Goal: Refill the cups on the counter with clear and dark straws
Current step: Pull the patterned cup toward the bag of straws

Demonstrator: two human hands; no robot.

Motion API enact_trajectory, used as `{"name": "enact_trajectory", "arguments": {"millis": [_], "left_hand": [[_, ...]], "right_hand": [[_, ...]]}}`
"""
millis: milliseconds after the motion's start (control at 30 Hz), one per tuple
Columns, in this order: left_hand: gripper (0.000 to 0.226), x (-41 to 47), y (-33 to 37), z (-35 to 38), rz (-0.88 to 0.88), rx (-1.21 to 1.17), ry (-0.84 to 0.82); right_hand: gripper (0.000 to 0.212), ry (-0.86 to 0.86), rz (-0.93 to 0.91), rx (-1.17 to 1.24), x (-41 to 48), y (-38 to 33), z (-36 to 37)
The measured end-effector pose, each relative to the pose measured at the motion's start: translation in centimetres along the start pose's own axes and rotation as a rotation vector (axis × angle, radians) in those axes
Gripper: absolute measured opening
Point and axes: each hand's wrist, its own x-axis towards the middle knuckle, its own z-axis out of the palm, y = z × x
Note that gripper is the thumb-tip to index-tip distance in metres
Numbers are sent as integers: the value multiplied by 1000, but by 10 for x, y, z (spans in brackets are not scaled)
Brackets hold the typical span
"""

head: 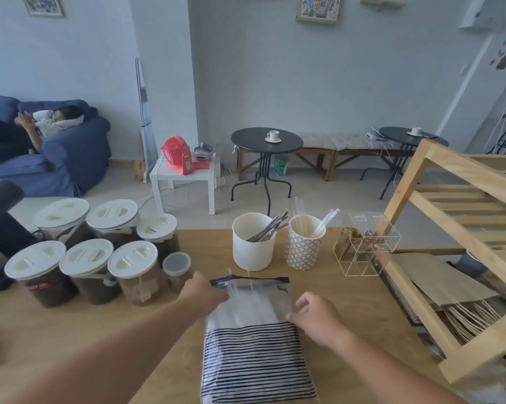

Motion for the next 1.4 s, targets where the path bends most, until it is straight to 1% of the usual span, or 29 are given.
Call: {"name": "enact_trajectory", "arguments": {"millis": [100, 167, 300, 367, 433, 533, 667, 767, 833, 933, 1033, 1067, 1133, 1167, 1233, 1300, 1400], "left_hand": [[74, -5, 26, -3, 134, 115, 137], [70, -8, 48, -1, 219, 97, 158], [53, -14, 88, 5, 374, 11, 77], [43, -16, 107, 12, 418, -54, 31], [39, -16, 124, 21, 446, -88, -15], [43, -10, 150, 40, 445, -91, -80], [50, 4, 171, 65, 418, -194, -127], [50, 23, 177, 81, 402, -252, -159], [55, 37, 178, 93, 374, -301, -190], [63, 51, 177, 106, 351, -323, -183], [66, 67, 175, 114, 335, -299, -165], [71, 71, 176, 114, 328, -302, -160], [81, 78, 174, 114, 349, -321, -151], [80, 79, 174, 114, 381, -344, -150], [74, 87, 173, 116, 433, -381, -147], [70, 87, 174, 114, 465, -395, -129], [73, 91, 176, 117, 486, -407, -128]], "right_hand": [[38, 58, 15, 24, 5, -5, -24], [41, 97, 12, 32, 7, -7, -44], [44, 169, -14, 17, 16, -7, -84], [44, 191, -29, 27, 22, -4, -103], [46, 212, -44, 38, 30, -3, -117], [48, 231, -60, 72, 44, 2, -133], [50, 210, -79, 126, 69, 9, -136], [62, 182, -92, 159, 90, 17, -133], [69, 161, -106, 178, 105, 24, -130], [79, 145, -131, 191, 124, 32, -124], [90, 146, -139, 193, 140, 35, -119], [93, 147, -143, 198, 145, 35, -117], [97, 139, -153, 221, 152, 35, -112], [99, 130, -157, 231, 153, 34, -112], [100, 119, -164, 241, 161, 34, -107], [97, 124, -183, 234, 160, 32, -106], [89, 139, -202, 249, 159, 32, -105]]}}
